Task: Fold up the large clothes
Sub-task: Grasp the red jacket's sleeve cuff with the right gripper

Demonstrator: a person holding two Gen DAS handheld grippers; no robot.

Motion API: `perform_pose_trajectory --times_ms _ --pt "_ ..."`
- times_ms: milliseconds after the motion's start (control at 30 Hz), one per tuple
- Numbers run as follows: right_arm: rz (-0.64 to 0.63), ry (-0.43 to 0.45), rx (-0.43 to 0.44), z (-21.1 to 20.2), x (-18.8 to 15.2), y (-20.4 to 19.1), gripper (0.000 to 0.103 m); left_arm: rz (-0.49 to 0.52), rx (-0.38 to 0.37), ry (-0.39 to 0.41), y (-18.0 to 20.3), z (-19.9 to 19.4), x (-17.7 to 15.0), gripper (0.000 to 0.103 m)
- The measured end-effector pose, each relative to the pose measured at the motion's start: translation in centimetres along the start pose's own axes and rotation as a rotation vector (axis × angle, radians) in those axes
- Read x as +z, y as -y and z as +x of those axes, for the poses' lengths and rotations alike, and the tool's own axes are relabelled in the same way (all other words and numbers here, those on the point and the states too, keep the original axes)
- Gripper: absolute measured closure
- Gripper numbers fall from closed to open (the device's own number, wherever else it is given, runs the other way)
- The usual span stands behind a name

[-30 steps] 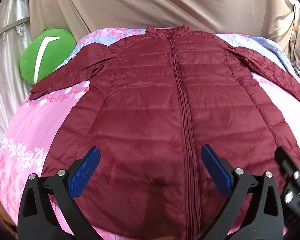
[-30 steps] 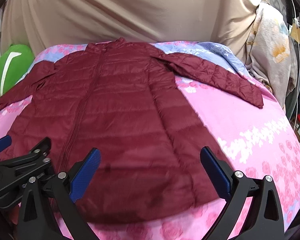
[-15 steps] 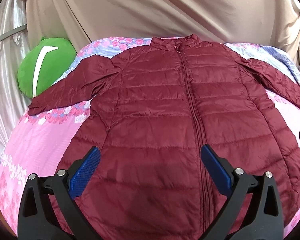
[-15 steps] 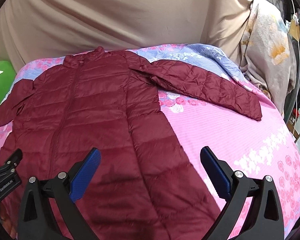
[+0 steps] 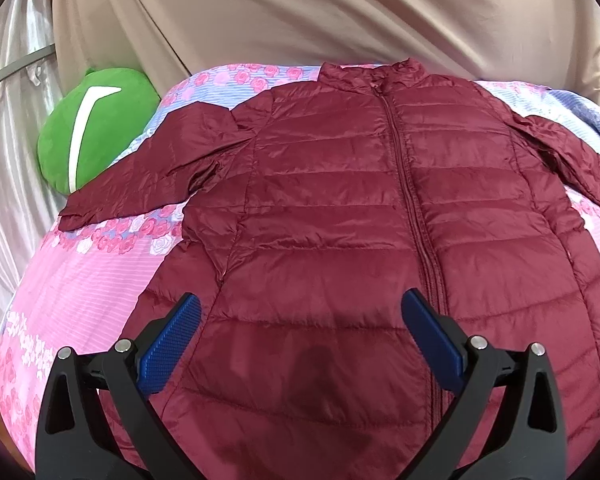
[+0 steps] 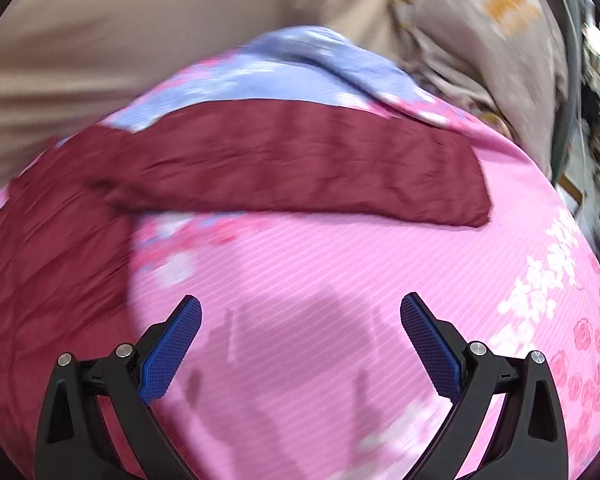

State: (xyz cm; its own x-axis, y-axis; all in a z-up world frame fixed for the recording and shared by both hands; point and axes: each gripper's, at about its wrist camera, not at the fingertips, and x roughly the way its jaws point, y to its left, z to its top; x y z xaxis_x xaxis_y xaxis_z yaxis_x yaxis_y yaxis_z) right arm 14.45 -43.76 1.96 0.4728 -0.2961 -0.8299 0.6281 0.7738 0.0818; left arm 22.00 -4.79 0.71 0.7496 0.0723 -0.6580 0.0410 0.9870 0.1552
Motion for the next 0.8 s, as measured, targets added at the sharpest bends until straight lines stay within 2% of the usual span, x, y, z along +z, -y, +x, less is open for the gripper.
perform_pose_trajectory --times_ms 200,400,533,600,633,733,767,800 --pt "0.118 -0.030 -0.038 4.2 3.3 5.3 0.005 0.031 0.004 -0.011 0.8 1.0 0.1 0.005" --pt "0.170 -0.053 -0.062 7.6 5.6 7.8 0.005 0.066 0.024 -0.018 1.5 1.8 0.2 0.005" --pt "0.171 -0.062 -0.067 9.3 6.5 7.9 0.005 0.075 0.031 -0.031 1.7 2.6 0.3 0.005" --pt "0.170 -0.066 -0.058 10.1 6.9 7.8 0.018 0.084 0.034 -0.033 1.8 2.9 0.3 0.005" --pt "0.169 -0.067 -0.059 10.5 7.1 7.7 0.021 0.086 0.033 -0.033 1.9 3.0 0.3 0.005" --pt "0.155 -0.048 -0.062 10.9 8.0 7.3 0.049 0.093 0.034 -0.028 1.9 3.3 0.5 0.005" --pt "0.152 -0.045 -0.057 10.9 8.3 7.1 0.068 0.094 0.033 -0.027 1.9 3.4 0.5 0.005" --pt "0.148 -0.038 -0.054 10.9 8.8 6.6 0.092 0.094 0.032 -0.028 1.9 3.5 0.6 0.005"
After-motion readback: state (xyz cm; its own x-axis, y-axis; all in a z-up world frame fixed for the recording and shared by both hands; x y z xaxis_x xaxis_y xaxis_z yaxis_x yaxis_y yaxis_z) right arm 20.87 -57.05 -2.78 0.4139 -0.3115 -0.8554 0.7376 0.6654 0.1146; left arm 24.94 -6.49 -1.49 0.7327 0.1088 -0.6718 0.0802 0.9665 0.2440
